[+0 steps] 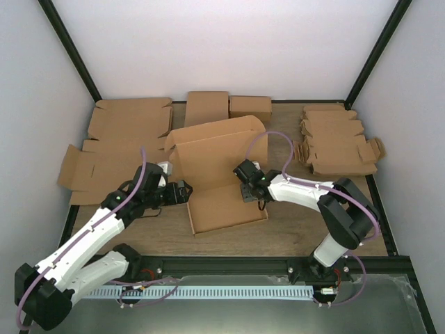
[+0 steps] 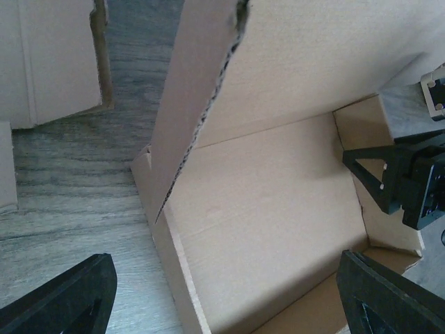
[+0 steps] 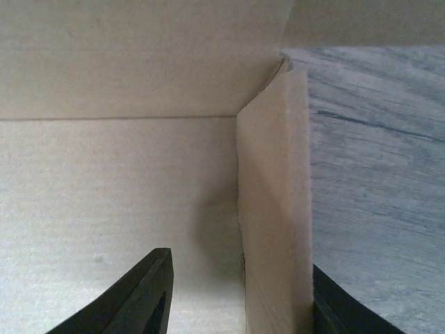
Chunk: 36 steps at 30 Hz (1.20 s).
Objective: Fold the paper box
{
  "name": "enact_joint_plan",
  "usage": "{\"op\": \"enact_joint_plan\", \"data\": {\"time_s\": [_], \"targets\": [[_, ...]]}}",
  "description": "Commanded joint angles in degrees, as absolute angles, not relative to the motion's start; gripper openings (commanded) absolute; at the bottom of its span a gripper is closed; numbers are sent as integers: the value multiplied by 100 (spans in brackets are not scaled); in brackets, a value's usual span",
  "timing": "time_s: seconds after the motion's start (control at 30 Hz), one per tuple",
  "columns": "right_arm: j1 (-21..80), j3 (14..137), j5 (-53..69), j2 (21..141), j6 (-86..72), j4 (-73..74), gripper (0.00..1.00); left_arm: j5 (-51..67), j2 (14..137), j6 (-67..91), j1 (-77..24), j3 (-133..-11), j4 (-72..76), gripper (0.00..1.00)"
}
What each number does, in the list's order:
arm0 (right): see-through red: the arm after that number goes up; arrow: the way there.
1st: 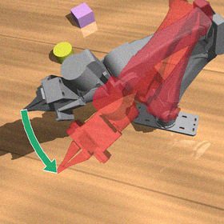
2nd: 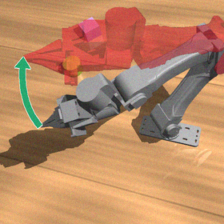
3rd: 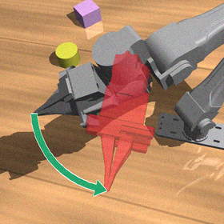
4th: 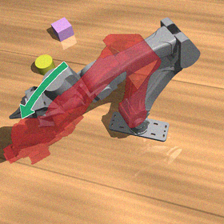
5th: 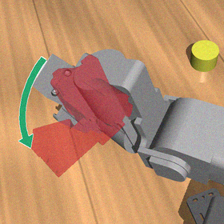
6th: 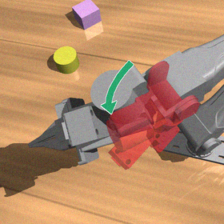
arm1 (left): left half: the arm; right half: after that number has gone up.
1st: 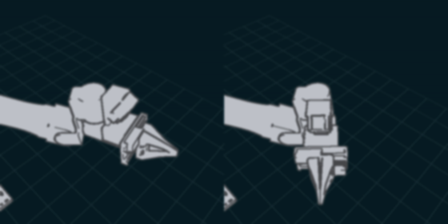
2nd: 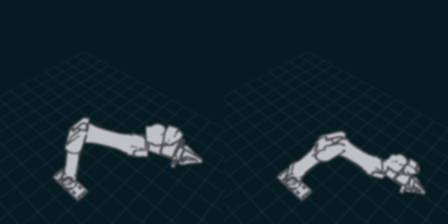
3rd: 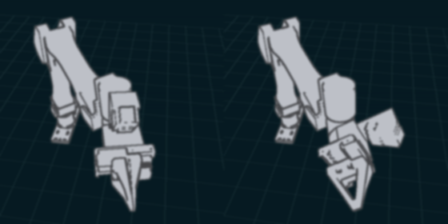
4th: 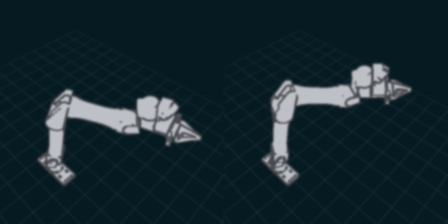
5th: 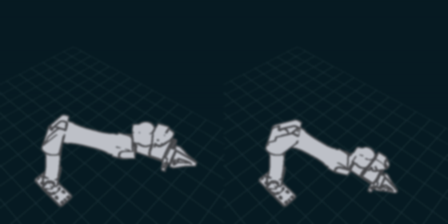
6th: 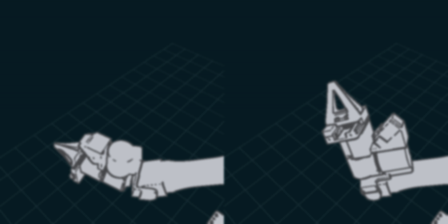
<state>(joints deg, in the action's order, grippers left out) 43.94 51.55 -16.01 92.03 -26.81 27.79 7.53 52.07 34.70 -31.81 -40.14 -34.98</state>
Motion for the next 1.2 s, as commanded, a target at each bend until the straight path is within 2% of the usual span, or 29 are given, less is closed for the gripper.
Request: {"op": "enact_joint_plan", "data": {"time_s": [0.0, 0.13, 0.23, 0.33, 0.43, 0.5, 0.57, 0.63, 0.7, 0.93, 1.17], "targets": [[4363, 5443, -2064, 9363, -2679, 2693, 42, 582, 5100, 3777, -3217, -3898, -3264, 89], [4286, 5531, -2192, 9552, -2736, 2695, 37, 570, 5199, 3909, -3211, -3691, -3052, 89], [4257, 5545, -2282, 9635, -2780, 2632, 29, 537, 5168, 3971, -3225, -3509, -2858, 89], [4245, 5528, -2402, 9675, -2833, 2601, 2, 368, 5057, 3971, -3222, -3397, -2779, 90], [4232, 5507, -2426, 9664, -2839, 2565, 1, 208, 4940, 4139, -3226, -3322, -2740, 91], [4229, 5511, -2373, 9631, -2831, 2543, 18, 175, 4884, 4116, -3220, -3292, -2687, 92], [4192, 5491, -2219, 9544, -2808, 2507, 29, 101, 4869, 4080, -3225, -3300, -2673, 94], [4115, 5434, -1975, 9388, -2761, 2416, 45, -13, 4895, 4027, -3221, -3397, -2702, 97], [4000, 5371, -1691, 9184, -2685, 2350, 53, -110, 4955, 3844, -3197, -3538, -2747, 100], [3644, 5115, -900, 8238, -2192, 2307, 70, -307, 5107, 3404, -2917, -3980, -2923, 100], [3612, 4968, -670, 7486, -1959, 2785, 69, -473, 5290, 2767, -2839, -4342, -2920, 99]]}}
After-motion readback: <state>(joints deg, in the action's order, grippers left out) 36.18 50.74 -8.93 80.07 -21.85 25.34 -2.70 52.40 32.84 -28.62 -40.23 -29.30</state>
